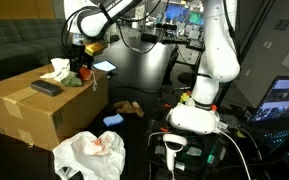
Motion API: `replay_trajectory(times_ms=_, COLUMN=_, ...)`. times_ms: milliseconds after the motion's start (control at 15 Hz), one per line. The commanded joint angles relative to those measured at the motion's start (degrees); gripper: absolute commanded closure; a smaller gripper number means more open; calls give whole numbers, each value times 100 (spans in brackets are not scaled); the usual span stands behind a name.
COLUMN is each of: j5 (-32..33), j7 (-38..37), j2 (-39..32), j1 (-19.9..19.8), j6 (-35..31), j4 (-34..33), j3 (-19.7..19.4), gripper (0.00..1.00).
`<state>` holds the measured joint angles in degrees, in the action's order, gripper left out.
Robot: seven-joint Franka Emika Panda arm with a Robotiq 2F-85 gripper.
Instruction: Put the turnip plushie on the table, then the moose on the box, then the white towel on the table, then the blue sponge on the box, then the duster on the table, lastly, the plastic on the box
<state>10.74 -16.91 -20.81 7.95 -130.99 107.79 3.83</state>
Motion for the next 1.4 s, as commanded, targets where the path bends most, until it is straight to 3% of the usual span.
replay_trajectory(times_ms=0, j5=150, j7=44, j2=-226, j1=108, j6=-71, j4=-276, j3=-160, gripper=0)
replay_trajectory(times_ms=67, j5=146, j7=55, j2=-258, j1=107, j6=-51, j4=-311, j3=-174, gripper=1)
replay_trajectory(times_ms=200, j5=131, j7=85, j2=-305, j1=100, j6=-26, j4=-357, j3=-191, gripper=26)
replay_trajectory(times_ms=267, j5=136, j7=79, j2=-321, j1=103, j6=-25, j4=-367, j3=-204, gripper=30)
replay_trajectory(times_ms=733, j5=-27, j7=279, j2=-146, j1=12, j6=22, j4=-226, j3=-200, gripper=84)
replay_trajectory(times_ms=933, j5=-88, j7=310, j2=198, j1=-32, j6=-39, j4=87, j3=-183, gripper=93)
replay_trajectory(times_ms=1333, j5=-324, j7=194, j2=1407, j1=-257, j6=-259, j4=1402, j3=-205, gripper=89)
